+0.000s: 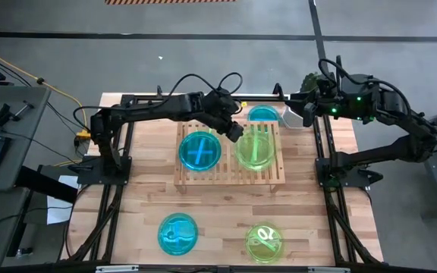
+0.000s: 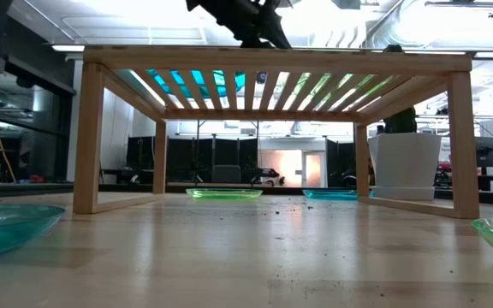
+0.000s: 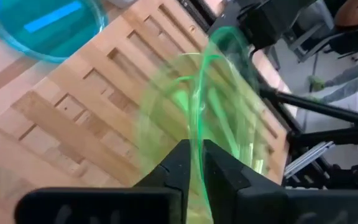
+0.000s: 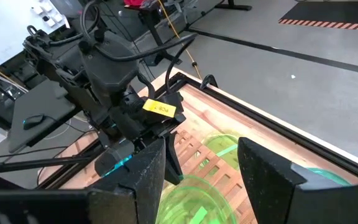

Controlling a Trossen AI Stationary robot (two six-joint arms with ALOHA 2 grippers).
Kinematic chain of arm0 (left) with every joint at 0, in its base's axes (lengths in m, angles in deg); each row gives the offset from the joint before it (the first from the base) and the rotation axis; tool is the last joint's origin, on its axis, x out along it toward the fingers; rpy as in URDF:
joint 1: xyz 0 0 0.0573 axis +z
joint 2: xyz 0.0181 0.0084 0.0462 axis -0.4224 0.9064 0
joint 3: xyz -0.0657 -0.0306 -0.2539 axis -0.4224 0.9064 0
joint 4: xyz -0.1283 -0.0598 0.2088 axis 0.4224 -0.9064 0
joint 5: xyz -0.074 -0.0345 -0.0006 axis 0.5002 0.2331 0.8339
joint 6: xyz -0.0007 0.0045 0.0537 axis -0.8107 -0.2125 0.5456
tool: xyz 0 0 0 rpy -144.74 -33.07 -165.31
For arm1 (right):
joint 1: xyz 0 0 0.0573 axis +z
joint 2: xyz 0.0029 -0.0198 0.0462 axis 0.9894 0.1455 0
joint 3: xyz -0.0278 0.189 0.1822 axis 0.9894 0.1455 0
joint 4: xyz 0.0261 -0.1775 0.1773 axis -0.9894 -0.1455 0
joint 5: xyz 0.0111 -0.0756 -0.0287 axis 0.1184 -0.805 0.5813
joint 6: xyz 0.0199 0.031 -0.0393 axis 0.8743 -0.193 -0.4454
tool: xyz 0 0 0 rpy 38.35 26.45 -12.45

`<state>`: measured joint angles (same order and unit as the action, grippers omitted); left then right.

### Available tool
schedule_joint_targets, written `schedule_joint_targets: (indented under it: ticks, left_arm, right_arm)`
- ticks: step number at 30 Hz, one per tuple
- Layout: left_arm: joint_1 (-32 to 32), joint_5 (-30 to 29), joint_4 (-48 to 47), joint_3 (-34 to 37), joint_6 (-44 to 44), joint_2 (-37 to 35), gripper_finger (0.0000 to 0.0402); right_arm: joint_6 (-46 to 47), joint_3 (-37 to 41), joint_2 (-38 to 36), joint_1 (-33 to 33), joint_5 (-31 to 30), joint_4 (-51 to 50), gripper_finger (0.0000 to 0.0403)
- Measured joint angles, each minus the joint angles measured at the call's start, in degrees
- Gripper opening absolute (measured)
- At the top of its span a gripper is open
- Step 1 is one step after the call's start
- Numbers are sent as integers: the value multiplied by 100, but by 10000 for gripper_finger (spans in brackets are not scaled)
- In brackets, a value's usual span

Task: Place and stack plates onto a shelf
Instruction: Stack the green plate on top of the other green plate on the shelf

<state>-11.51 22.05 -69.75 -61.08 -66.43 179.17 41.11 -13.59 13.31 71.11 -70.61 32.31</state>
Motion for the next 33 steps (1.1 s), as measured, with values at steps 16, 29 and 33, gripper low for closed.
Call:
schedule_joint_targets:
  ticks: [16, 29, 33]
  left_arm:
    - [535, 791, -121, 7, 666, -785, 135]
    - [-660, -1616, 1820, 2632, 746, -4227, 135]
    - [-985, -1893, 2773, 3637, 405, -5014, 134]
  right_arm:
    - [7, 2, 6, 15, 462, -123, 183]
    - [2648, 1633, -86, 2798, 1983, -1028, 183]
    - [4628, 3030, -164, 4226, 1959, -99, 183]
